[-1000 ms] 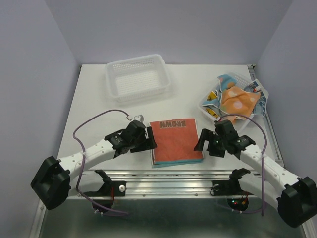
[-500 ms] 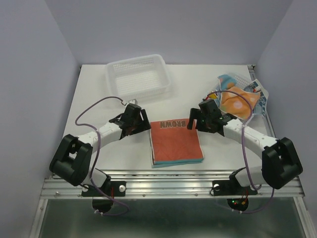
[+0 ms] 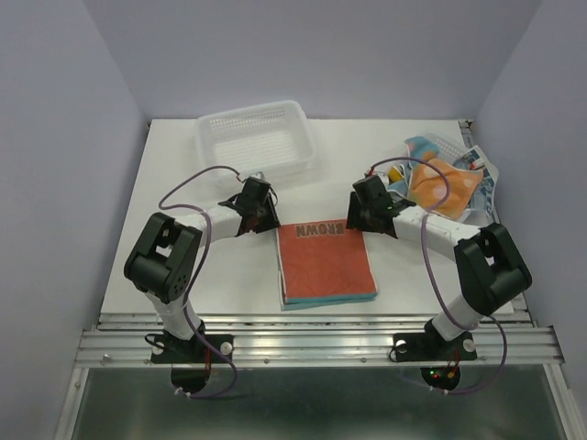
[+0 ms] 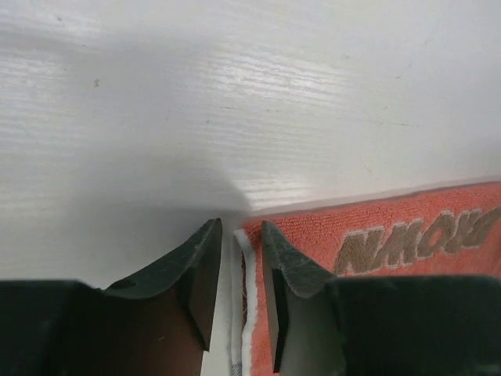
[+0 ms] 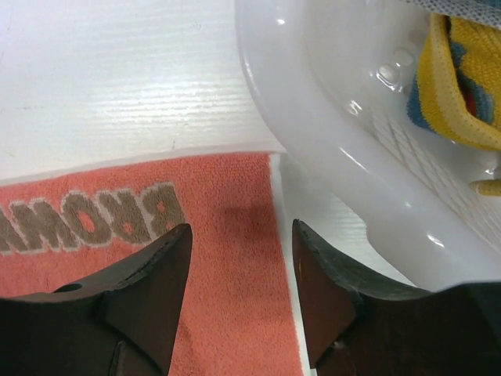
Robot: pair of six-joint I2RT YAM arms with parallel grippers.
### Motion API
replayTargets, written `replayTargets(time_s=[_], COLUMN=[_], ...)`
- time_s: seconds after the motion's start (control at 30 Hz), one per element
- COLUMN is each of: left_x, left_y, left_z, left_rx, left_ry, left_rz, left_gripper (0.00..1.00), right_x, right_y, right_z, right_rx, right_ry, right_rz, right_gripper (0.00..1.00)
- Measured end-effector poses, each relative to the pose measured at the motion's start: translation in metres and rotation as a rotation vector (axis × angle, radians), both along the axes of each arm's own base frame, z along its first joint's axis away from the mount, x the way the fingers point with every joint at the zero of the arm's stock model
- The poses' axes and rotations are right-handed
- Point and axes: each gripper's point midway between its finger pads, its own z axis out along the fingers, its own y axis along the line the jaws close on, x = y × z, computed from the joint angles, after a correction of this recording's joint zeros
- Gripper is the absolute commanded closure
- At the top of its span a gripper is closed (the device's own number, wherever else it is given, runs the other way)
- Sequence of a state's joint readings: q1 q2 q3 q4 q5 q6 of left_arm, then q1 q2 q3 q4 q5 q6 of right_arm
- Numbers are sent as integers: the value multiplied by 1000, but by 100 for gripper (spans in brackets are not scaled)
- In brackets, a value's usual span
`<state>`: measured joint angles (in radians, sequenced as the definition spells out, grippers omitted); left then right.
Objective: Fold and stack the towels
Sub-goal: Fold the towel
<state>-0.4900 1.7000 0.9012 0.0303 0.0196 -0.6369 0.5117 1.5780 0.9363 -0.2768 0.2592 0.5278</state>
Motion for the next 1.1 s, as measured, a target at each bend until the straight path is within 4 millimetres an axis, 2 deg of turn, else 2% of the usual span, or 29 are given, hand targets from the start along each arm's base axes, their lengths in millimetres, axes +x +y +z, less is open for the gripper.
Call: replayTargets(time_s=[0.03,0.1,0.13,0.23,0.37,0.5,0.67,0.87,1.0,1.07,1.1], left_x=[4,6,5,5,5,6,8,15,19,19,19], left_y=[-1,-3,-3,-4,-5,-7,-8,-6,-5,-4,-3], left_z=[1,0,-1,-3,-3,-2,2,30,55,64,68], left_rx=[-2,-6,-3,-3,-12,-26,-31,-48,-70,-80,-86], left_ry=[-6,-7,-4,0,1,-9,-25,-96,-158,-182,-194], left_rz=[-2,-6,-11,-15,-20,-27,-25,-15,-10,-7,-8], left_gripper=[72,93,100,100,100,100,100,100,100,100,100], right_x=[3,10,12,20,22,22,22,27,30,32,33], right_y=[0,2,3,5,4,5,4,-2,1,4,7], right_z=[-2,-5,-6,-13,-22,-23,-23,-19,-6,5,10], right_rx=[-7,-15,-17,-31,-54,-58,-66,-93,-73,-48,-32], right_ry=[-4,-13,-15,-21,-13,-15,-23,-46,-74,-99,-110], right_rz=[-2,-3,-6,-11,-19,-26,-36,-60,-58,-52,-47], right_gripper=[44,50,50,53,62,78,86,94,97,96,92])
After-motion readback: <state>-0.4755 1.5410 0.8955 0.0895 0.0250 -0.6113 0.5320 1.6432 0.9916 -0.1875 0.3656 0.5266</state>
